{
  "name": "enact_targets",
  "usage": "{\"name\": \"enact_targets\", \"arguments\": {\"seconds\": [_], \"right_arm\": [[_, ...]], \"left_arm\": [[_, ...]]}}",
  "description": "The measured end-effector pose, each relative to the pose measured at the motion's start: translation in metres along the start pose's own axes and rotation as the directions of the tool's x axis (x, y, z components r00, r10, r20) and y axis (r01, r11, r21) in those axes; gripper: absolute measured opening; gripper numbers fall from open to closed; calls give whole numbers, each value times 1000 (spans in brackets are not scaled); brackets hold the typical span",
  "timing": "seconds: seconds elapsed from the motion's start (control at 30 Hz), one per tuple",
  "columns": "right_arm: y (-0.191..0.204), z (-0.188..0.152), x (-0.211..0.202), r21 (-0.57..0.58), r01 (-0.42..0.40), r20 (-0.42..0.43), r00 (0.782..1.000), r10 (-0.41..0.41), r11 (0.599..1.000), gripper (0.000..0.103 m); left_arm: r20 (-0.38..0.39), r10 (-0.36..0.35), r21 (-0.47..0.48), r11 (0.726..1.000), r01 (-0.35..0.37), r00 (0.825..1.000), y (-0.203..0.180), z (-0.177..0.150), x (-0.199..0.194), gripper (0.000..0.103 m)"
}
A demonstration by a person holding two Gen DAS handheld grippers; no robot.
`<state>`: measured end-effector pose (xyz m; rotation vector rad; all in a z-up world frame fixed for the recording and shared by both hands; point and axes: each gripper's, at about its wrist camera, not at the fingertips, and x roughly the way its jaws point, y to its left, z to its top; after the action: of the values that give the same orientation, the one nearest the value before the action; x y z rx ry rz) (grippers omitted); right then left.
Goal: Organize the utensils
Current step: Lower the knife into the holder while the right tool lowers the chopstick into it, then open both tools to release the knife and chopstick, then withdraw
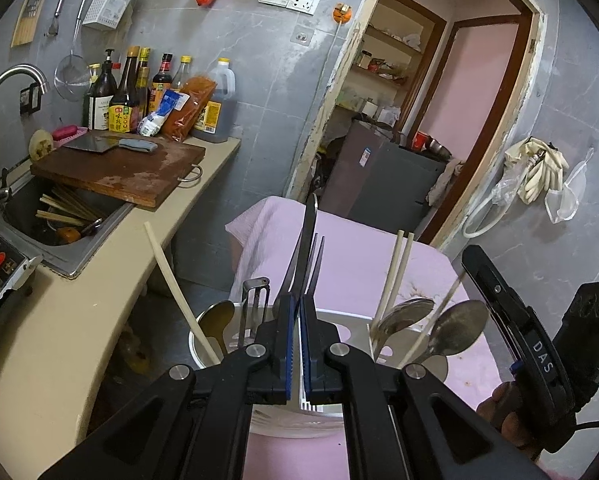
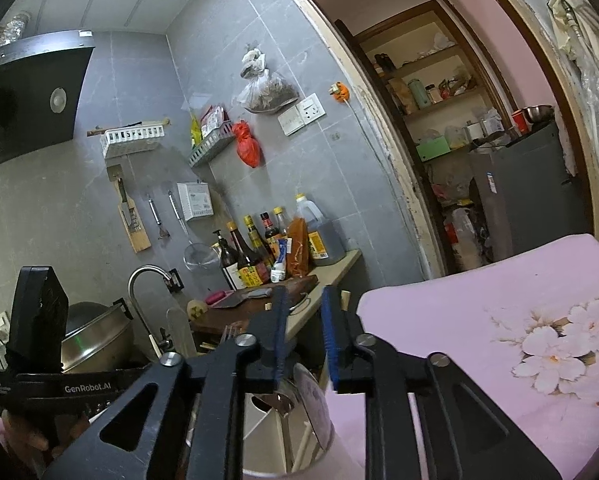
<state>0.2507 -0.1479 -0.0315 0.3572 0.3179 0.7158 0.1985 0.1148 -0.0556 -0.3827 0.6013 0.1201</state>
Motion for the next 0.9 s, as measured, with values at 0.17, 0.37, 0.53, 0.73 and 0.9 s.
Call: {"name": "enact_targets", "arguments": {"seconds": [0.17, 0.37, 0.53, 0.73, 0.9], "right_arm": [[0, 4, -10, -3, 28, -7, 1000, -28, 1000, 24], [-2, 10, -27, -5, 78, -6, 997, -78, 997, 27], [-3, 18, -44, -12, 111, -16, 994, -111, 994, 36], [-8, 27, -69, -21, 139, -34, 990, -140, 990, 44], [-14, 29, -91, -22, 166, -63, 984, -167, 986, 52]], "left_arm": [[29, -10, 31, 999, 9, 1000, -6, 1, -6, 4], [30, -36, 39, 999, 35, 999, -10, 3, -8, 4], [33, -51, 60, 997, 49, 998, -17, 2, -13, 5], [48, -63, 58, 996, 60, 997, -29, -4, -25, 16], [68, -61, 59, 997, 57, 996, -41, -12, -39, 32]]}}
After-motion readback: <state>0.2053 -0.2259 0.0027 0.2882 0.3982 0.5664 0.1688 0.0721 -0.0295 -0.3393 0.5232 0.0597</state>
